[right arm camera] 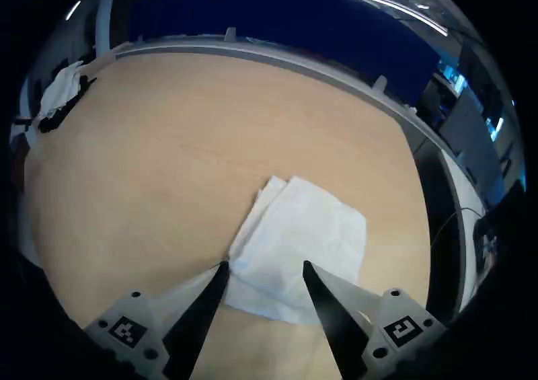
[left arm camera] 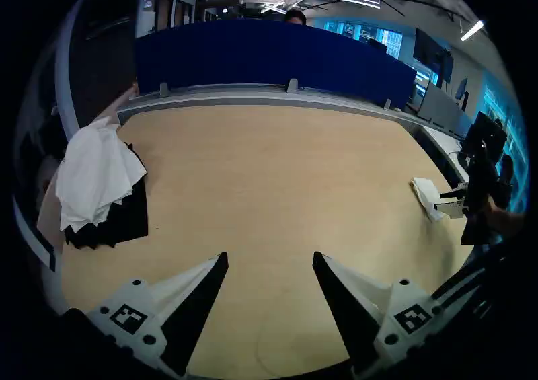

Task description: Fold towel

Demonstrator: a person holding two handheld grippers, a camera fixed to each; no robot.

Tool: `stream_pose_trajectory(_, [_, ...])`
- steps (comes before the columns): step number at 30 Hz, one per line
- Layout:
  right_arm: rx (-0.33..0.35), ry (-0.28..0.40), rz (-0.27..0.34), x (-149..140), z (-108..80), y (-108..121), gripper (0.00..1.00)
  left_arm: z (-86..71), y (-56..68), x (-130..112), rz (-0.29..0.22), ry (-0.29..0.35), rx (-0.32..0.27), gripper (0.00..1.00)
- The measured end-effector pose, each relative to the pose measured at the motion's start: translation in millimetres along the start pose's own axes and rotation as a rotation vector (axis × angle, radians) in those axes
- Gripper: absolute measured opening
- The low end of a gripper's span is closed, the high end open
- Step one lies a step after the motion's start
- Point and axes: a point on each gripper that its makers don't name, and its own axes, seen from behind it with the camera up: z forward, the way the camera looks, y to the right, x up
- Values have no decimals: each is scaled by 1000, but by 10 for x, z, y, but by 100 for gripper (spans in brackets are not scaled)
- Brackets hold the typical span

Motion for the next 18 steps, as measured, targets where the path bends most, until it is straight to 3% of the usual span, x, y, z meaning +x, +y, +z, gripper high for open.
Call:
stream_pose_trajectory(8, [20,0,4,35,81,-118,75,-8,-59,-30,-6,-1,8,93])
stream_pose_trajectory(10, [25,-2,7,27,101,-141,69,-11,-72,-37,-6,-2,9,93])
stream_pose_trajectory(15, [34,-6,23,11,152,-187,40,-19,-96,-56,-8,-3,12,93])
stream_pose_trajectory(18, [41,-8,34,2,175,-213,33,-23,-100,-65,-8,-4,12,93])
